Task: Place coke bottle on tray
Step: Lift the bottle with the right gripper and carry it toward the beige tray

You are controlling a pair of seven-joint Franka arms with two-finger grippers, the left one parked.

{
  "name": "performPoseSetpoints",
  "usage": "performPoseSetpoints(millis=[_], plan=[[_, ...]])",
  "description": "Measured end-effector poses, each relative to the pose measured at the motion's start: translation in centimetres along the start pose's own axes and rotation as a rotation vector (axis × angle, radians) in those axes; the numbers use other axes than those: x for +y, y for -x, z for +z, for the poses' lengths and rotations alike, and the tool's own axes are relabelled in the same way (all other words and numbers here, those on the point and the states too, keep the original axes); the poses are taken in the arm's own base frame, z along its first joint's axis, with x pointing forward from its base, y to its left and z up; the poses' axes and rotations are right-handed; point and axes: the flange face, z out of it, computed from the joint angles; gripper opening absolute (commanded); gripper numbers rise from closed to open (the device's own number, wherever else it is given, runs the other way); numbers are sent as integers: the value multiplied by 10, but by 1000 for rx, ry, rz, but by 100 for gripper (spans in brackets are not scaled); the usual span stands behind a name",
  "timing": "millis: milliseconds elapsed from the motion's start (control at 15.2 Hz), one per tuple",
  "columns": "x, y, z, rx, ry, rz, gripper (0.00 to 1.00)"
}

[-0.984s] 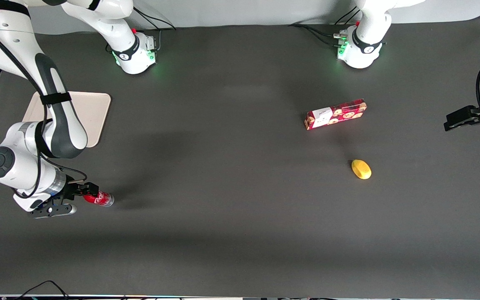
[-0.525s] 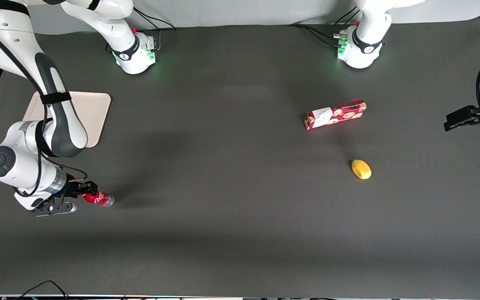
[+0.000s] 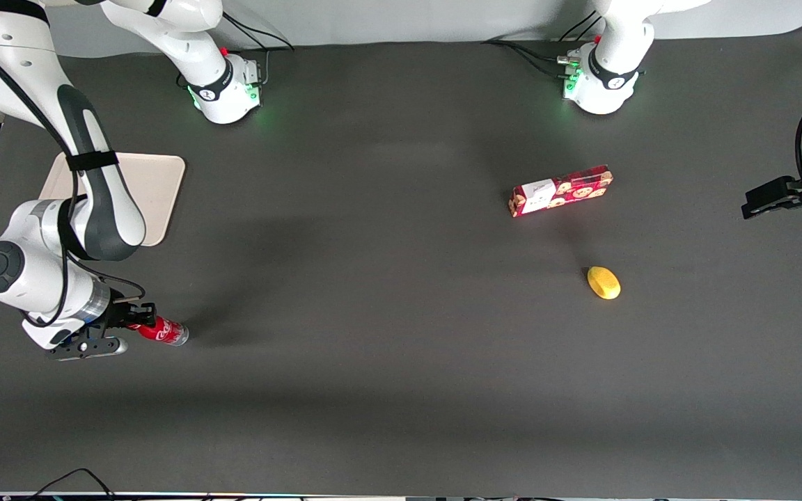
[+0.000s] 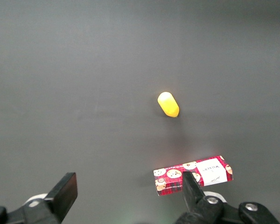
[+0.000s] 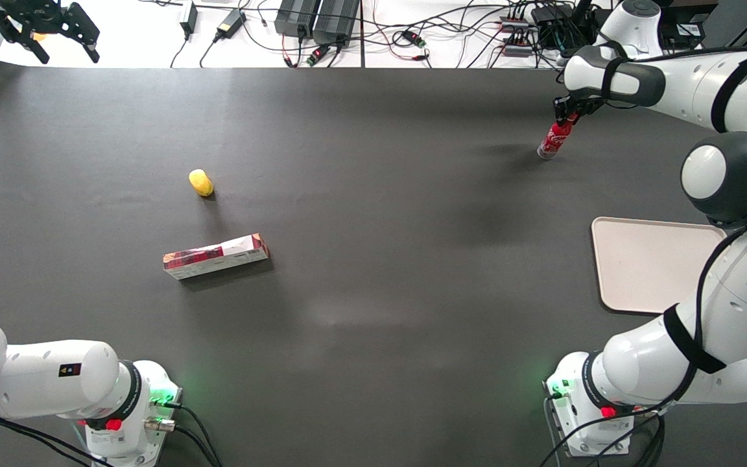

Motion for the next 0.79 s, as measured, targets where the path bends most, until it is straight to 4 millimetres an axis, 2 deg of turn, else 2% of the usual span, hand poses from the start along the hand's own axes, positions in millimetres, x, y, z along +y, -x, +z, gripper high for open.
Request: performPoseSetpoints(millis=[131,262,459,656,787], plan=[[0,0,-3,1,0,18,0],[-1,-1,-20,-14,1,28,0],[-5,6,-81,-55,5,44,0],[-16,24,-146,-73,12,68,0],[-20,40,-172,-97,14,70,0]])
